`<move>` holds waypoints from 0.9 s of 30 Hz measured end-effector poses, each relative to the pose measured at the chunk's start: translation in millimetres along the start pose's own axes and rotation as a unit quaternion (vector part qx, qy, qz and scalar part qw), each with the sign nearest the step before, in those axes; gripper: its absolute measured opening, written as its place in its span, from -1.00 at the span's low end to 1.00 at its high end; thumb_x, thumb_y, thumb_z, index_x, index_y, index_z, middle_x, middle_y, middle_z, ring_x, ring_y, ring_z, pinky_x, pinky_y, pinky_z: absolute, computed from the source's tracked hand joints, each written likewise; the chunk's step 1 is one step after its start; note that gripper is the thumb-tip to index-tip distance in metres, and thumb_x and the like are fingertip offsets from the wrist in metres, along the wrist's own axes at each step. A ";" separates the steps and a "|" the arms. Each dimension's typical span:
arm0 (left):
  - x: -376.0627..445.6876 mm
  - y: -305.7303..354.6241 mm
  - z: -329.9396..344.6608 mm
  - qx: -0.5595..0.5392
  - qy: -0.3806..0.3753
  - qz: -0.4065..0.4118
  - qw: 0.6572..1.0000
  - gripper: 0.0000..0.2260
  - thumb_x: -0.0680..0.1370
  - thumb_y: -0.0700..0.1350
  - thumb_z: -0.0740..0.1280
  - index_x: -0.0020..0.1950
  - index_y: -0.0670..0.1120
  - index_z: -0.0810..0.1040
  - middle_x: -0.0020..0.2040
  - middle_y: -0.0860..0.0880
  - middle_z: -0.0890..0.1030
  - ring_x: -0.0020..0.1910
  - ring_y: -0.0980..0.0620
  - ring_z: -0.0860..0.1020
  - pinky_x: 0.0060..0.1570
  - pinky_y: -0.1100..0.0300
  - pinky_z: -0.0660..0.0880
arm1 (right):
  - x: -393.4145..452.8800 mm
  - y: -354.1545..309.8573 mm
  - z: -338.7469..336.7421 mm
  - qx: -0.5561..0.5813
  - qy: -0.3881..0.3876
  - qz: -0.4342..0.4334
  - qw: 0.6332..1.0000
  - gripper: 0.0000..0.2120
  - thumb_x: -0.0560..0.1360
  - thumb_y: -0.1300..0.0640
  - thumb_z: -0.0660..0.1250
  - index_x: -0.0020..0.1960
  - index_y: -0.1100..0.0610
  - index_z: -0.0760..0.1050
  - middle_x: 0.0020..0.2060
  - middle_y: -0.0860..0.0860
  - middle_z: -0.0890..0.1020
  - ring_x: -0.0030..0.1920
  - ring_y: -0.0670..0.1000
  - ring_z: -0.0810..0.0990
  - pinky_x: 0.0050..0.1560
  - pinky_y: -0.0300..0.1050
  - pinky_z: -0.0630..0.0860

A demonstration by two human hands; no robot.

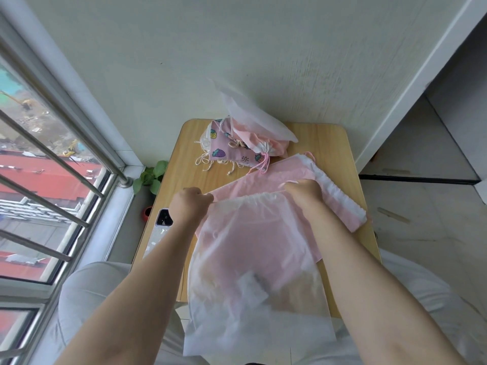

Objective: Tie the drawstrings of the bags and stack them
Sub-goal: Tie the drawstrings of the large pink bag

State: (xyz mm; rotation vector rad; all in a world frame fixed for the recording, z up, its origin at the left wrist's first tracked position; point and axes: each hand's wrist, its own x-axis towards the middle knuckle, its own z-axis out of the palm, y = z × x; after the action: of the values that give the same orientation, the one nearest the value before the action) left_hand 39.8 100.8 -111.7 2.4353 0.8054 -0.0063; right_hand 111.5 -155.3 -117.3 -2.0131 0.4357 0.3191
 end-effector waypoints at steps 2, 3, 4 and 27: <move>-2.4 -7.3 -0.3 0.009 0.007 -0.039 0.999 -0.73 0.33 -0.21 0.29 -0.45 -0.07 0.20 -0.44 0.00 0.21 -0.43 -0.02 0.16 -0.38 0.23 0.01 | 4.2 8.3 -8.7 0.002 0.047 0.023 0.999 -0.82 0.40 0.07 0.43 -0.23 0.20 0.55 -0.36 0.00 0.50 -0.28 0.06 0.47 -0.35 -0.16 0.37; -3.2 -11.9 0.3 0.012 0.009 -0.053 0.998 -0.76 0.32 -0.24 0.25 -0.44 -0.07 0.22 -0.43 0.00 0.23 -0.42 -0.02 0.17 -0.38 0.23 0.02 | 5.9 12.3 -14.1 -0.007 0.065 0.033 0.997 -0.83 0.40 0.09 0.43 -0.24 0.19 0.54 -0.37 0.00 0.50 -0.26 0.07 0.48 -0.35 -0.16 0.36; -3.9 -15.9 1.9 0.017 0.011 -0.062 0.998 -0.79 0.33 -0.25 0.23 -0.43 -0.07 0.25 -0.42 -0.01 0.26 -0.43 -0.03 0.18 -0.38 0.23 0.03 | 7.6 15.8 -18.5 -0.013 0.082 0.044 0.996 -0.85 0.41 0.11 0.42 -0.23 0.19 0.54 -0.35 0.02 0.51 -0.24 0.09 0.49 -0.35 -0.16 0.35; 20.8 18.2 -2.0 -0.088 0.056 -0.005 0.995 -0.77 0.57 -0.06 0.20 -0.24 -0.13 0.34 -0.36 -0.01 0.35 -0.33 -0.04 0.32 -0.41 0.13 0.16 | -8.3 -11.6 -12.8 -0.033 0.137 -0.099 0.985 -0.86 0.46 0.19 0.27 0.00 0.20 0.47 -0.09 0.02 0.51 -0.05 0.06 0.48 -0.17 -0.16 0.39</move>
State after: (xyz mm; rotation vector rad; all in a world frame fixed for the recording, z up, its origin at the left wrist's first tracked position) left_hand 66.6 101.3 -104.2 2.2808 0.8295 0.1914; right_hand 109.6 -160.3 -98.9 -2.1547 0.3947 -0.0691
